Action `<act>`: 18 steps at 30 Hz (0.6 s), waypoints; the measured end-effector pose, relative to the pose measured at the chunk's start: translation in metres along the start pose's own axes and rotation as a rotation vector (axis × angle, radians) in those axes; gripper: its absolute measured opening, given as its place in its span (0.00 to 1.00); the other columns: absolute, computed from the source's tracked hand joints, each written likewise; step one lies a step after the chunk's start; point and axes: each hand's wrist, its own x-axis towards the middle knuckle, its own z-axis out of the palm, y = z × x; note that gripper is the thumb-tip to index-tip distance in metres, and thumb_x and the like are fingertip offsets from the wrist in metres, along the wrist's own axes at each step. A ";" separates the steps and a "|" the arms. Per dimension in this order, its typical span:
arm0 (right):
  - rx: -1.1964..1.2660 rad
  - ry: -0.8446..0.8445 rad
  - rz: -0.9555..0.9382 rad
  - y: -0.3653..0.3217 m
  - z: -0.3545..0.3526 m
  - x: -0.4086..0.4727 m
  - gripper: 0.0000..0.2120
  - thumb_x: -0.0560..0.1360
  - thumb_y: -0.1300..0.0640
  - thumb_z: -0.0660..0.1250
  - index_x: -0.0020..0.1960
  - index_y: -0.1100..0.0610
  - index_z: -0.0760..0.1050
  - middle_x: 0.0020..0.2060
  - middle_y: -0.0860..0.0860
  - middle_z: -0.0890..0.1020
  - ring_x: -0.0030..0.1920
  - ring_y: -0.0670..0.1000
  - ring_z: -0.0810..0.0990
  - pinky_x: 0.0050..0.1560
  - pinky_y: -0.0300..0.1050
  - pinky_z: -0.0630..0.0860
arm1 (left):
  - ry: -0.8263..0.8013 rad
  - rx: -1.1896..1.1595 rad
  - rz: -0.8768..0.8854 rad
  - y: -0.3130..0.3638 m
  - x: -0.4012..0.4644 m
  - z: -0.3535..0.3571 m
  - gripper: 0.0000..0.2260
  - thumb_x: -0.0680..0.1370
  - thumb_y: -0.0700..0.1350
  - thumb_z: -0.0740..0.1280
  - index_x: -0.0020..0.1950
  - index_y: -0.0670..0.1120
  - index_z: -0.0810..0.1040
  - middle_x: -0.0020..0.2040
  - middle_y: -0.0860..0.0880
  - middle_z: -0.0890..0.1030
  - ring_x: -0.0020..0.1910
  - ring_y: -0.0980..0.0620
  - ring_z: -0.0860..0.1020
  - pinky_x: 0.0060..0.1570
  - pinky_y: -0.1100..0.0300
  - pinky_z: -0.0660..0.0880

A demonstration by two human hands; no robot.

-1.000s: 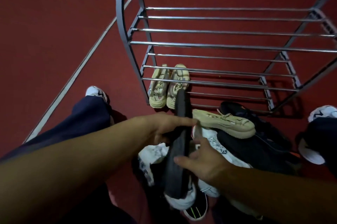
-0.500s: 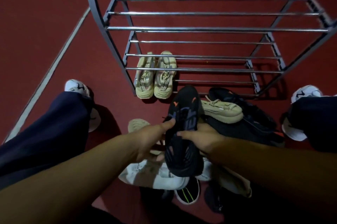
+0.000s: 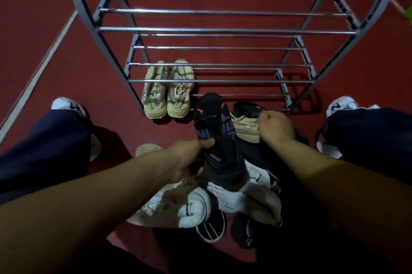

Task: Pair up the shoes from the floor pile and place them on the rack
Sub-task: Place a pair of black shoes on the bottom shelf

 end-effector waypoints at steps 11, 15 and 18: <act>0.096 -0.284 0.051 0.018 0.023 -0.011 0.34 0.78 0.34 0.51 0.28 0.57 0.75 0.29 0.53 0.79 0.35 0.55 0.79 0.40 0.46 0.71 | 0.153 -0.044 0.009 0.010 0.015 0.006 0.19 0.63 0.61 0.69 0.46 0.50 0.79 0.46 0.45 0.76 0.39 0.46 0.72 0.37 0.56 0.66; -0.385 0.113 -0.181 0.035 0.026 0.000 0.25 0.81 0.44 0.51 0.48 0.58 0.81 0.49 0.57 0.82 0.50 0.60 0.79 0.44 0.49 0.72 | 0.164 -0.043 -0.002 0.008 0.021 -0.003 0.12 0.69 0.58 0.67 0.41 0.50 0.75 0.39 0.46 0.74 0.34 0.49 0.69 0.33 0.58 0.61; -0.472 0.077 0.001 0.061 0.011 0.030 0.19 0.78 0.49 0.59 0.65 0.56 0.71 0.66 0.58 0.71 0.65 0.61 0.68 0.61 0.54 0.68 | 0.153 -0.036 0.003 0.003 0.028 -0.008 0.20 0.62 0.60 0.71 0.46 0.49 0.77 0.50 0.45 0.74 0.47 0.44 0.70 0.45 0.49 0.64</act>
